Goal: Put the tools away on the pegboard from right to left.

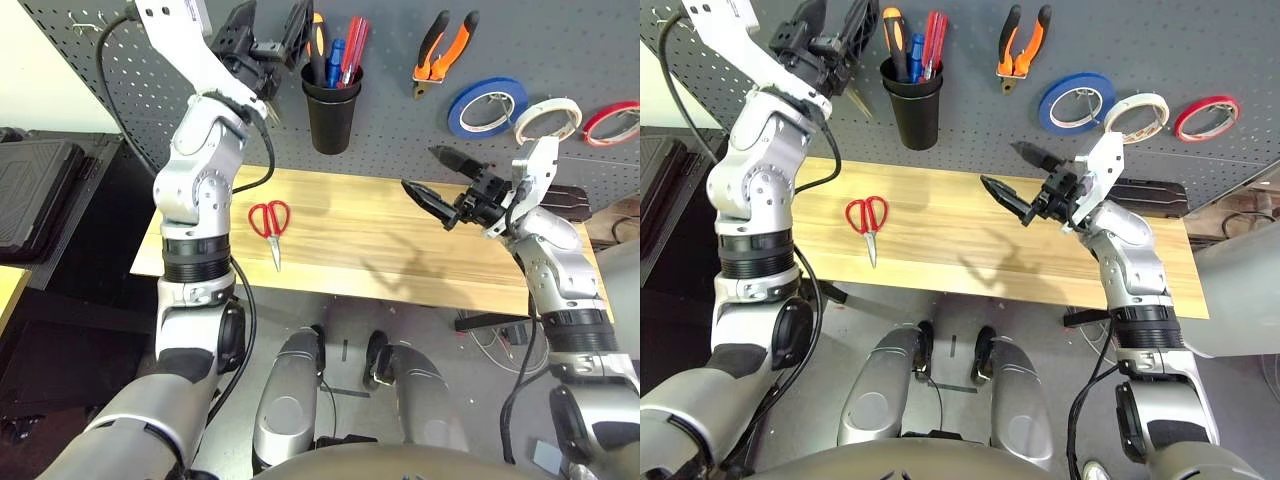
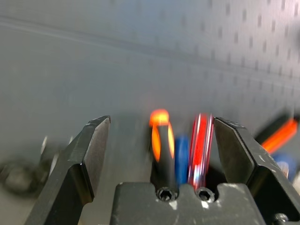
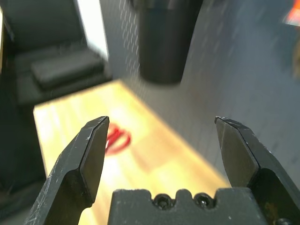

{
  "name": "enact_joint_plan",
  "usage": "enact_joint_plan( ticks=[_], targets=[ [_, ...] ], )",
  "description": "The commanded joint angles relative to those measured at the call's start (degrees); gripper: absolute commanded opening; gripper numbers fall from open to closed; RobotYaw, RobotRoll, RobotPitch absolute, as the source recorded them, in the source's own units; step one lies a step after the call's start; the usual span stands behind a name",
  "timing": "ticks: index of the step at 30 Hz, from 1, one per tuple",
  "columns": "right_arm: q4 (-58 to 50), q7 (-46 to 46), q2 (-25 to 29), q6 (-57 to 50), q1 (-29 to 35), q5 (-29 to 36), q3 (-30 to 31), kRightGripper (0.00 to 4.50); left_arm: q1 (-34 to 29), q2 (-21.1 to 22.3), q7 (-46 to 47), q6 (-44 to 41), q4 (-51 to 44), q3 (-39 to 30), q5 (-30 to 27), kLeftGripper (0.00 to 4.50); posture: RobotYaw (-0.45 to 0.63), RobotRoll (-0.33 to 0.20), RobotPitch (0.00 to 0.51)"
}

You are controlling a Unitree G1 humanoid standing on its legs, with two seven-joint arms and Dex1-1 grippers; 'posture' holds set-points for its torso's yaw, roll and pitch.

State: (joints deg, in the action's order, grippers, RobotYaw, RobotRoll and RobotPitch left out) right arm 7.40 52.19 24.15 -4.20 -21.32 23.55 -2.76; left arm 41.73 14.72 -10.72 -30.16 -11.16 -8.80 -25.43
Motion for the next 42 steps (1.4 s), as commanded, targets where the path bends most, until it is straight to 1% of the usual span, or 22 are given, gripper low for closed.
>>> enact_joint_plan(
  ticks=[1,5,9,13,18,23,28,31,36,42],
  targets=[
    [-2.4,-0.1,1.1,-2.8,2.3,-1.8,2.2,4.50,-6.5,1.2,1.1,-5.1,-6.5,1.0,0.2,4.47,0.26,0.000,0.206],
    [-4.1,0.3,2.4,-5.3,4.5,-3.6,4.6,4.50,-14.4,1.1,2.6,-8.0,-10.7,0.8,0.4,4.47,0.27,0.000,0.212],
    [-3.7,-0.7,2.6,-5.7,5.2,-6.3,6.8,4.50,-20.4,0.4,3.8,-8.7,-11.5,1.2,1.3,4.47,0.28,0.000,0.218],
    [-1.8,-1.6,1.8,-3.5,5.2,-10.0,9.4,4.50,-24.9,-0.3,4.2,-7.1,-10.0,1.8,3.2,4.47,0.28,0.000,0.229],
    [1.4,-2.6,0.3,-1.2,5.0,-13.5,11.8,4.50,-27.9,-0.6,3.9,-5.0,-6.3,2.2,5.8,4.47,0.29,0.000,0.242],
    [3.5,-3.5,-1.1,-1.5,4.3,-15.8,13.5,4.50,-28.8,-0.7,3.9,-1.8,0.7,2.4,9.0,4.47,0.29,0.000,0.253],
    [5.2,-4.5,-2.0,-1.4,3.7,-17.9,14.9,4.50,-27.7,-1.0,4.2,2.9,9.3,2.3,12.3,4.47,0.28,0.000,0.266],
    [6.1,-5.4,-2.7,-1.7,3.1,-19.4,15.7,4.50,-26.4,-0.6,4.6,6.2,16.7,2.7,15.1,4.47,0.28,0.000,0.273],
    [6.6,-7.0,-4.2,-2.4,2.1,-21.2,17.0,4.50,-22.5,-0.2,5.9,11.9,30.5,1.7,17.8,4.47,0.26,0.000,0.282],
    [5.5,-8.0,-5.1,-4.3,2.5,-22.4,17.9,4.50,-17.2,-0.5,7.2,17.0,42.9,0.1,18.7,4.47,0.24,0.000,0.295]
  ],
)
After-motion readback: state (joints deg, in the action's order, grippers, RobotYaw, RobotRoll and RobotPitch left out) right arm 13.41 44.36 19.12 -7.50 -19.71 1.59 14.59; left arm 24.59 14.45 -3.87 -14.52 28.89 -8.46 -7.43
